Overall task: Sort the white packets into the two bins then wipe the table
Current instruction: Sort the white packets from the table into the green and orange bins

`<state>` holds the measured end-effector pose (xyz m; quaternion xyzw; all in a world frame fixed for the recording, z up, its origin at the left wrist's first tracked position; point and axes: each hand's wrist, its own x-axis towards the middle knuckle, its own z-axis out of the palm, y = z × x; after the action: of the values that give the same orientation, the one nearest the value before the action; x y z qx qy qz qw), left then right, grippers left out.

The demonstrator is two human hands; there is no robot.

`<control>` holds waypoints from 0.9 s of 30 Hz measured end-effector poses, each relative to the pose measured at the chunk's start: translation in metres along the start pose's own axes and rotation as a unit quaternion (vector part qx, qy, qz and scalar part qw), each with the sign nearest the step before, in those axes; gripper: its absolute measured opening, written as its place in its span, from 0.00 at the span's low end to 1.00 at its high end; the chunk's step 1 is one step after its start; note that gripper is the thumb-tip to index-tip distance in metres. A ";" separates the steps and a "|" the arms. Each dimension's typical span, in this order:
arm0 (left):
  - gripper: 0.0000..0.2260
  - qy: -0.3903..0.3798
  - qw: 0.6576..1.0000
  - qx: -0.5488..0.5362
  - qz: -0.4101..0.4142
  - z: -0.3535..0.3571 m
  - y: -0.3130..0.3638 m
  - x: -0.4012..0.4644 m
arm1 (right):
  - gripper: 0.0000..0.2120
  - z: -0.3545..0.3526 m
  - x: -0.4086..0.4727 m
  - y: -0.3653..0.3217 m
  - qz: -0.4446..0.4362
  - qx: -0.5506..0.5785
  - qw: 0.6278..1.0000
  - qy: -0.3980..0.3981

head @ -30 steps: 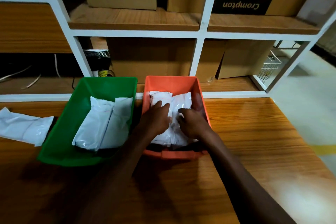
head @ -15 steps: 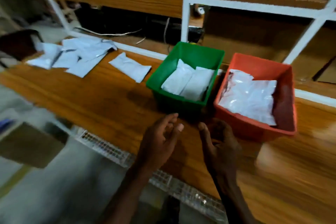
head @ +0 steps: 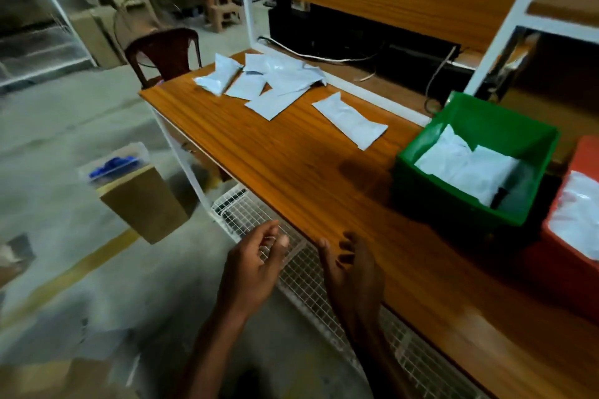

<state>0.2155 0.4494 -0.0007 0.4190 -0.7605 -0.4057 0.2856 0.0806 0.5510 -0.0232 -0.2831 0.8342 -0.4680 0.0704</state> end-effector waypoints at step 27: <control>0.24 -0.127 0.962 0.166 0.174 -0.021 -0.067 0.357 | 0.34 0.167 0.262 -0.072 0.087 -0.055 0.991 0.084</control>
<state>0.0853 0.1097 -0.0139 0.2667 -0.9083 -0.2677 0.1793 -0.0436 0.2576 -0.0175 -0.1721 0.8833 -0.4353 0.0247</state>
